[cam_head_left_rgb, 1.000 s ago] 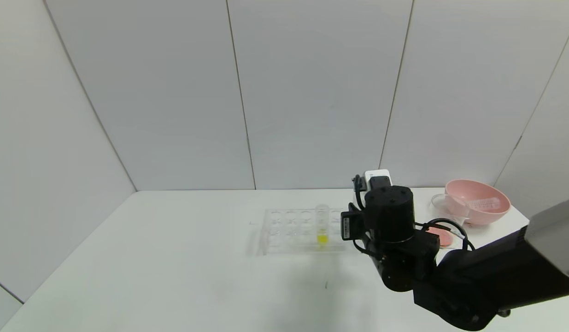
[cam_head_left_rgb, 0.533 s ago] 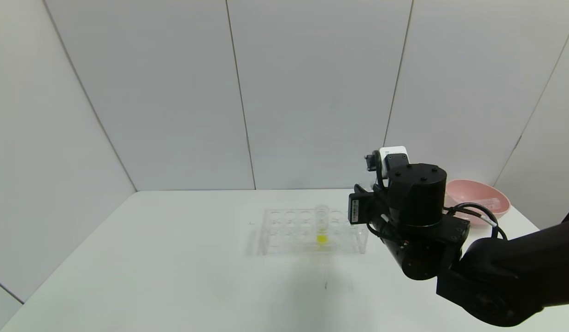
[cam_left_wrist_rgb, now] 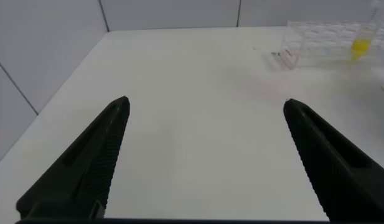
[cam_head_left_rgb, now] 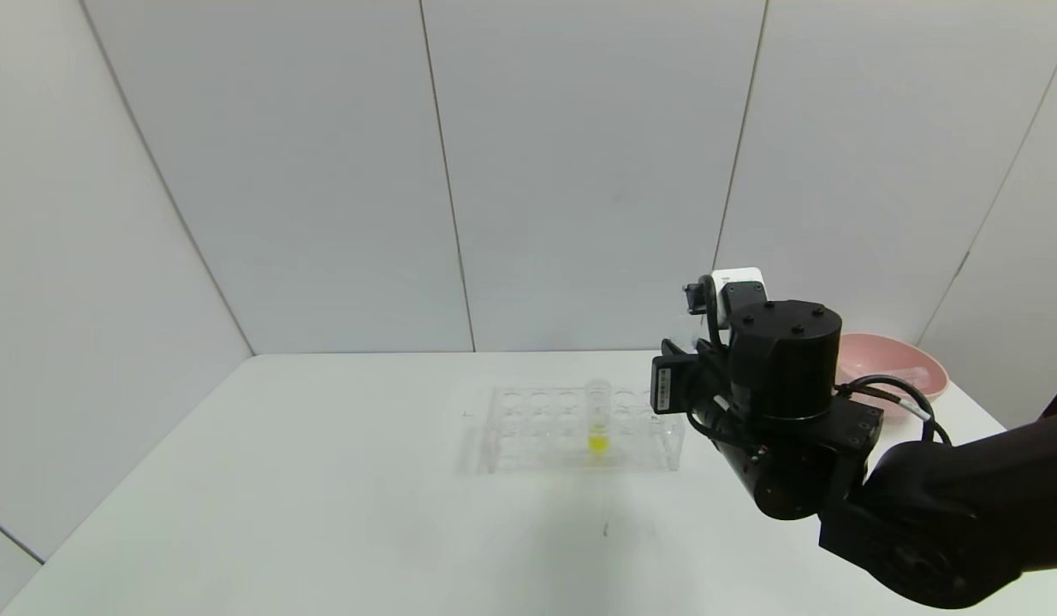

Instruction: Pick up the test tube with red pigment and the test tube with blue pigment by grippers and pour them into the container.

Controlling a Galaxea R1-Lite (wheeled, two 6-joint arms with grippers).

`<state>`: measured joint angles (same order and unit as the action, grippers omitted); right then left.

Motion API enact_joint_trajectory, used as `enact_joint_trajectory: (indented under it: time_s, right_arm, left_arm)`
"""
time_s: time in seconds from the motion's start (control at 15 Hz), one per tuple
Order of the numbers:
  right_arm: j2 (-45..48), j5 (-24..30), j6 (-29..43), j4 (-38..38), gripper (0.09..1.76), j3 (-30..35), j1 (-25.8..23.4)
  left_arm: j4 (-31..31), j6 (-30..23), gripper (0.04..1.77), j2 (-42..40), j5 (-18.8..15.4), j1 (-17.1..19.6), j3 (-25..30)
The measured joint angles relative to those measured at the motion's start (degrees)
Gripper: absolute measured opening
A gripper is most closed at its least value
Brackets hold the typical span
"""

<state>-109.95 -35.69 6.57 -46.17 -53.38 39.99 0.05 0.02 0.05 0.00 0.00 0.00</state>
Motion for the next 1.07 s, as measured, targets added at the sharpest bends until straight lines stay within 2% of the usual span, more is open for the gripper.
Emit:
enact_joint_trajectory:
  time_s: [0.07,0.27,0.53,0.73,0.93,1.07]
  right_arm:
    - [0.3,0.44,0.02,0.24,0.49,0.16,-0.05]
    - [3.28,6.28,-0.56,1.63,0.49,2.67,-1.12]
    - [12.13,18.51,-3.01,9.98,0.49,6.75,-8.02]
    - [20.83,35.23,-6.41,21.57,0.49,7.83,-19.09]
    - [28.33,55.97,-12.8,31.77,0.49,7.35,-34.67]
    - [31.28,66.73,-19.32,37.94,0.49,6.34,-45.39]
  left_arm:
    - [0.0,0.02,1.76,0.0,0.0,0.0,0.0]
    - [0.0,-0.02,1.76,0.0,0.0,0.0,0.0]
    - [0.0,-0.02,1.76,0.0,0.0,0.0,0.0]
    - [0.0,-0.02,1.76,0.0,0.0,0.0,0.0]
    - [0.02,0.0,1.76,0.0,0.0,0.0,0.0]
    - [0.0,0.0,1.76,0.0,0.0,0.0,0.0]
